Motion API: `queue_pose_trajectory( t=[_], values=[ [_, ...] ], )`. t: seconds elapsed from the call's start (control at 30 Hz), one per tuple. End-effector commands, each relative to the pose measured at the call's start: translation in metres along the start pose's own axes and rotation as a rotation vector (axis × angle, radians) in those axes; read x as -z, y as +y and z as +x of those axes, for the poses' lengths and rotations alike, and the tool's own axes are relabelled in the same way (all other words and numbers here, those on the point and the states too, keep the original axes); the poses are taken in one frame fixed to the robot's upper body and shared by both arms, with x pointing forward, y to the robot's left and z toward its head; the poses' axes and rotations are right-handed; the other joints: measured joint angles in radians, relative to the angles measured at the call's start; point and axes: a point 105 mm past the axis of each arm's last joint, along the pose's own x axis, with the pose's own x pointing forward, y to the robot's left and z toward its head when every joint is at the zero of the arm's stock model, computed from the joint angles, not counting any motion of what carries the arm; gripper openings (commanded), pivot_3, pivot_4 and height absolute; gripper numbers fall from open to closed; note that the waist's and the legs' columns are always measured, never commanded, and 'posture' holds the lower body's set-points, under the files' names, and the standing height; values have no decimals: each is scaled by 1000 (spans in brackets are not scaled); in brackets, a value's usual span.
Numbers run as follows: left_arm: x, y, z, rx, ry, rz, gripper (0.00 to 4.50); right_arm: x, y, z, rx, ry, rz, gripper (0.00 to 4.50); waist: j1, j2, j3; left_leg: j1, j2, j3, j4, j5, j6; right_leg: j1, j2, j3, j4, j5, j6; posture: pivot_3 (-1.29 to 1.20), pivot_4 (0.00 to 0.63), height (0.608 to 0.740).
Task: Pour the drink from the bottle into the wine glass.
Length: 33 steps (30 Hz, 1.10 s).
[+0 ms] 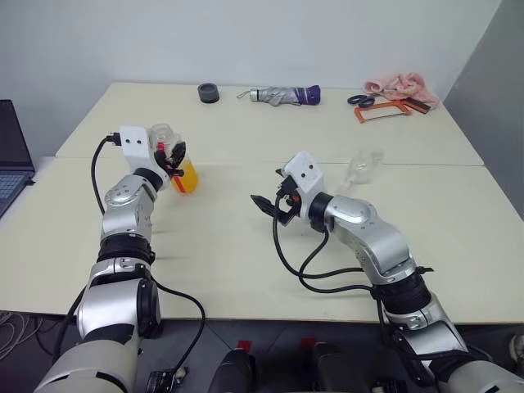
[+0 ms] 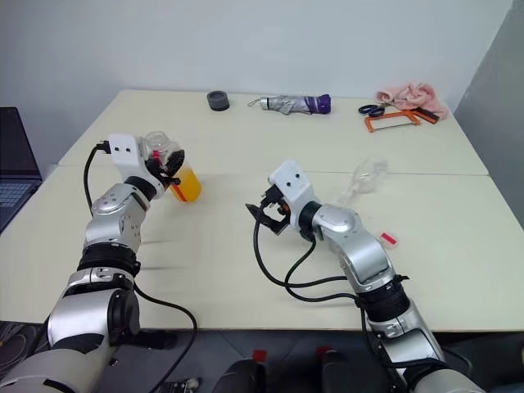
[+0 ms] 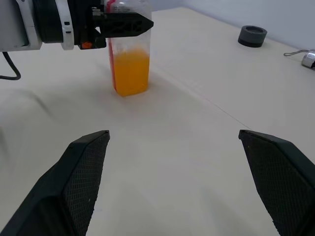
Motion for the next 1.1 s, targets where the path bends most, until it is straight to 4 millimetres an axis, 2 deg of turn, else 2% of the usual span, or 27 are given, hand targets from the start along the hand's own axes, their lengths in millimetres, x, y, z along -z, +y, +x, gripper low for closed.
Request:
queue_pose_trajectory(
  t=[0.03,0.17,0.2,0.6,0.83,1.1],
  values=[
    [-10,3,1,-7,-34,17,3006,-13,3,-4,-8,-50,-23,4500,-2,0,0,0,0,0,0,0,0,0,0,0,0,0,0,0,150,740],
    [-7,0,0,7,-31,26,4275,-12,3,-5,-7,-48,-19,4500,-4,0,0,0,0,0,0,0,0,0,0,0,0,0,0,0,150,740],
    [-6,0,-1,9,-31,29,4474,-12,3,-6,-7,-48,-18,4500,-5,0,0,0,0,0,0,0,0,0,0,0,0,0,0,0,150,740],
    [14,3,-19,-39,-23,126,4474,-5,4,-14,-10,-27,-2,4500,-12,0,0,0,1,-1,0,0,0,0,0,0,0,0,0,0,150,740],
    [33,5,-39,-69,14,145,4474,10,3,-29,10,12,30,4500,-12,0,0,0,2,0,-1,0,0,0,-1,1,0,0,0,0,150,740],
    [39,3,-66,-67,42,188,4474,21,-2,-52,53,35,100,4500,-10,0,0,0,2,0,-1,-1,1,0,-1,1,0,0,0,0,150,740]
  ],
)
